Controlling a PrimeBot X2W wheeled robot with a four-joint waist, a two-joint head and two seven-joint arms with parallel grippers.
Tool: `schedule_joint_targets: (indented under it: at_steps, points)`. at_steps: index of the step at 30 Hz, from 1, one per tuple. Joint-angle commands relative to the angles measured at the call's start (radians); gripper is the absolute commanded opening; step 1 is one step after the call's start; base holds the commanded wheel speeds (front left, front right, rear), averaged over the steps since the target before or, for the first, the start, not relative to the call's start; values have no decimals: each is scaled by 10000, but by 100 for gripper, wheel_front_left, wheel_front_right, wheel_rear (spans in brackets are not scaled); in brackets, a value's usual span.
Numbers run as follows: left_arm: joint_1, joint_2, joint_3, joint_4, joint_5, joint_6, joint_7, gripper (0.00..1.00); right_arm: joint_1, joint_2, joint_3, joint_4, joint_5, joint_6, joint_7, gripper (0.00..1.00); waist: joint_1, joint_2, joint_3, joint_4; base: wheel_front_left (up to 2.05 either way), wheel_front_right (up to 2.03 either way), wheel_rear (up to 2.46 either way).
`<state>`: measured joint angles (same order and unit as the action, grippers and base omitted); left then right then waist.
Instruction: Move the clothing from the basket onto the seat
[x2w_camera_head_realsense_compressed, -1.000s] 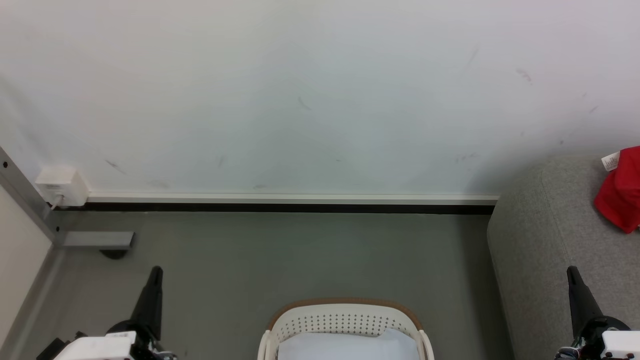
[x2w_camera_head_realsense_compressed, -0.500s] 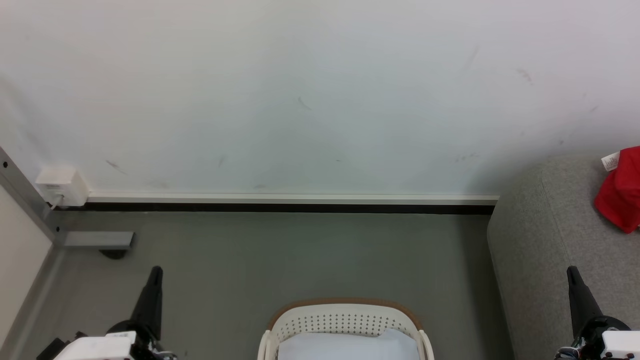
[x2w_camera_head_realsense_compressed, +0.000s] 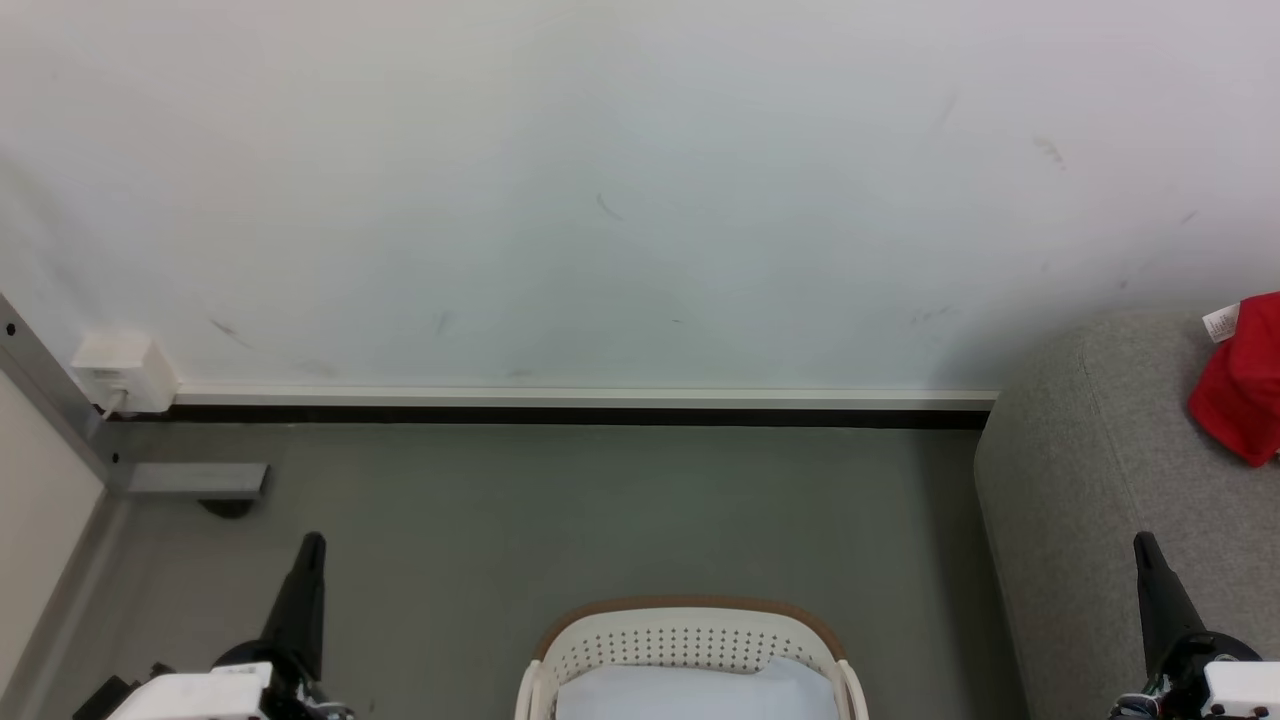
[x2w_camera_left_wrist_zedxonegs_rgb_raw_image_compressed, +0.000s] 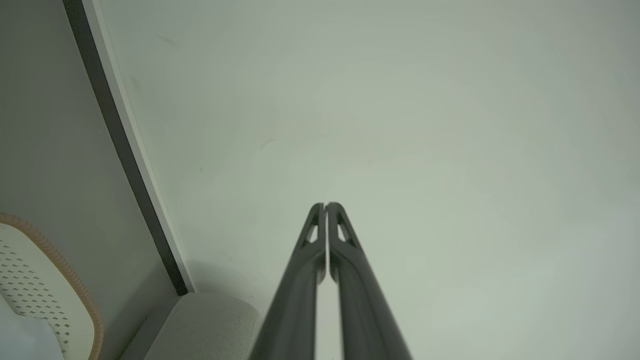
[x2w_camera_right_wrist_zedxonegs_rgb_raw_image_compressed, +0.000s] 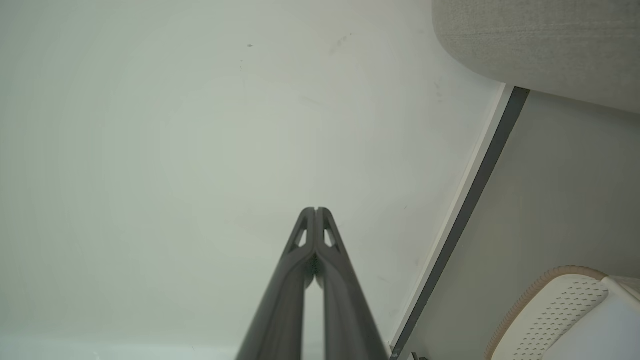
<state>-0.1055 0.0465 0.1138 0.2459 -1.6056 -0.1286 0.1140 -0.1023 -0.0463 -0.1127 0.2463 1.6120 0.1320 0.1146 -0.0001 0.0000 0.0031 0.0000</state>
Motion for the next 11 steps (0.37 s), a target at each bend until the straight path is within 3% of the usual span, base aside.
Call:
schedule_joint_targets:
  at_steps: [1, 11]
  points:
    - [-70, 70, 23, -30, -136, -44, 37, 0, -131, -74, -33, -41, 21, -25, 27, 0, 1, 0, 0, 0, 0, 0, 0]
    - [-70, 70, 22, -31, -136, -44, 39, 0, -131, -73, -33, -41, 21, -25, 26, 0, 1, 0, 0, 0, 0, 0, 0]
